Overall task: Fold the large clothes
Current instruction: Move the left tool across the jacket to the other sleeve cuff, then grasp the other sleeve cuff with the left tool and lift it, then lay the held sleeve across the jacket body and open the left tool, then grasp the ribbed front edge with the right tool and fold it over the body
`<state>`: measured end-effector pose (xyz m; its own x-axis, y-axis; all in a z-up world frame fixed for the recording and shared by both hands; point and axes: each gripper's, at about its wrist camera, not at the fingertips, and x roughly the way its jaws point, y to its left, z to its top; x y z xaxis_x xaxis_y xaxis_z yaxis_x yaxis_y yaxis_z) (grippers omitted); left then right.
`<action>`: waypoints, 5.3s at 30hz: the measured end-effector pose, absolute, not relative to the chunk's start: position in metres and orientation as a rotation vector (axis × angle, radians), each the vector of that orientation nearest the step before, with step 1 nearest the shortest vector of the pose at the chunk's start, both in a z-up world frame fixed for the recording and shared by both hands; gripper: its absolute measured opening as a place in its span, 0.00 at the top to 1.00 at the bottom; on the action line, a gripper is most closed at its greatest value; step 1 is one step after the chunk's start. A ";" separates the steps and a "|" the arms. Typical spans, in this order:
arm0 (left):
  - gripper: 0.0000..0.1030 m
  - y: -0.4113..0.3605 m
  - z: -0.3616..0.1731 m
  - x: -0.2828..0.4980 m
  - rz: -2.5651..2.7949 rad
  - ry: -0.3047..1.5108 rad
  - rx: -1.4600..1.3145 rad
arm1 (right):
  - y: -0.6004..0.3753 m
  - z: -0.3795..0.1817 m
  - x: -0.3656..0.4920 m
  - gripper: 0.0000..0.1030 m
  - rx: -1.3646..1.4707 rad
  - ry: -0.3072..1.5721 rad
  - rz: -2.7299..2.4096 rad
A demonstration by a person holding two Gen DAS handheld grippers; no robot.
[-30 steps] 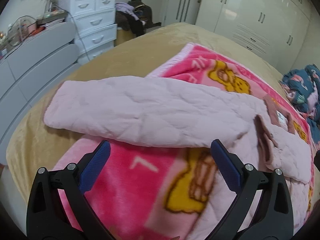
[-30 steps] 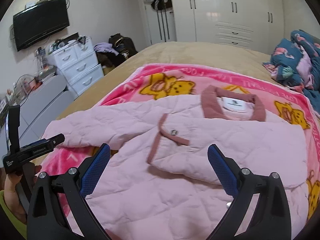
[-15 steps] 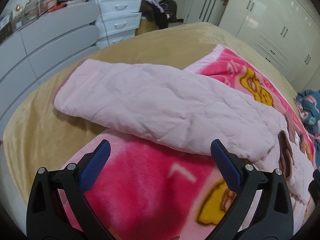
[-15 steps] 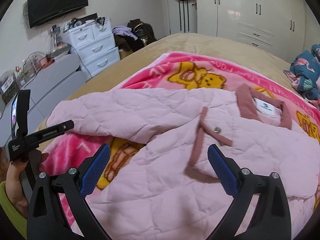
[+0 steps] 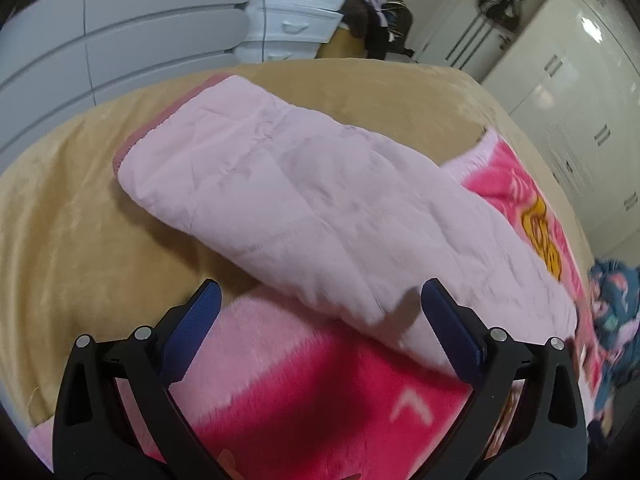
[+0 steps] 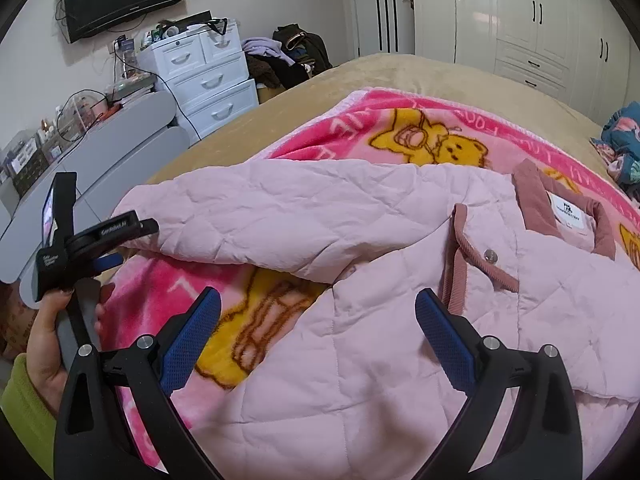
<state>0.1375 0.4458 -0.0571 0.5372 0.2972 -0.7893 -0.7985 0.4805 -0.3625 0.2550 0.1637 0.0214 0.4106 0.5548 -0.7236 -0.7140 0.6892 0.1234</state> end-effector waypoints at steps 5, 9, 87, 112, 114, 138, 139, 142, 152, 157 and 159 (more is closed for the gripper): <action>0.09 0.469 -0.067 0.139 0.739 0.679 -0.910 | 0.156 0.022 0.258 0.06 -0.203 0.820 0.795; 0.29 0.484 -0.072 0.141 0.752 0.664 -0.942 | 0.143 0.024 0.261 0.06 -0.182 0.818 0.775; 0.87 -0.052 0.014 0.321 -0.125 0.759 0.087 | -0.298 0.013 0.266 0.06 0.497 0.778 0.211; 0.09 -0.030 0.002 0.269 -0.269 0.910 0.089 | -0.285 0.016 0.267 0.05 0.508 0.794 0.234; 0.09 -0.012 0.010 0.269 -0.230 0.896 0.061 | -0.273 0.013 0.272 0.05 0.513 0.815 0.273; 0.09 0.155 0.022 0.255 0.142 0.812 -0.192 | -0.201 -0.058 0.315 0.40 0.690 0.985 0.342; 0.09 0.156 0.021 0.254 0.143 0.812 -0.198 | -0.201 -0.059 0.315 0.44 0.694 0.984 0.345; 0.09 0.160 0.016 0.253 0.142 0.814 -0.216 | -0.200 -0.055 0.312 0.69 0.649 0.958 0.366; 0.09 0.172 0.016 0.253 0.149 0.811 -0.253 | -0.171 0.037 0.305 0.81 0.257 0.688 0.444; 0.09 0.176 0.018 0.257 0.156 0.808 -0.247 | -0.164 0.090 0.330 0.82 0.114 0.564 0.502; 0.09 0.177 0.020 0.260 0.157 0.809 -0.242 | -0.161 0.104 0.341 0.82 0.060 0.529 0.511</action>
<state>0.2602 0.1769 0.0197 0.6811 0.0464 -0.7307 -0.2305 0.9608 -0.1538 0.3412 -0.1610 0.1041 0.7415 0.4811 -0.4677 -0.4506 0.8735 0.1842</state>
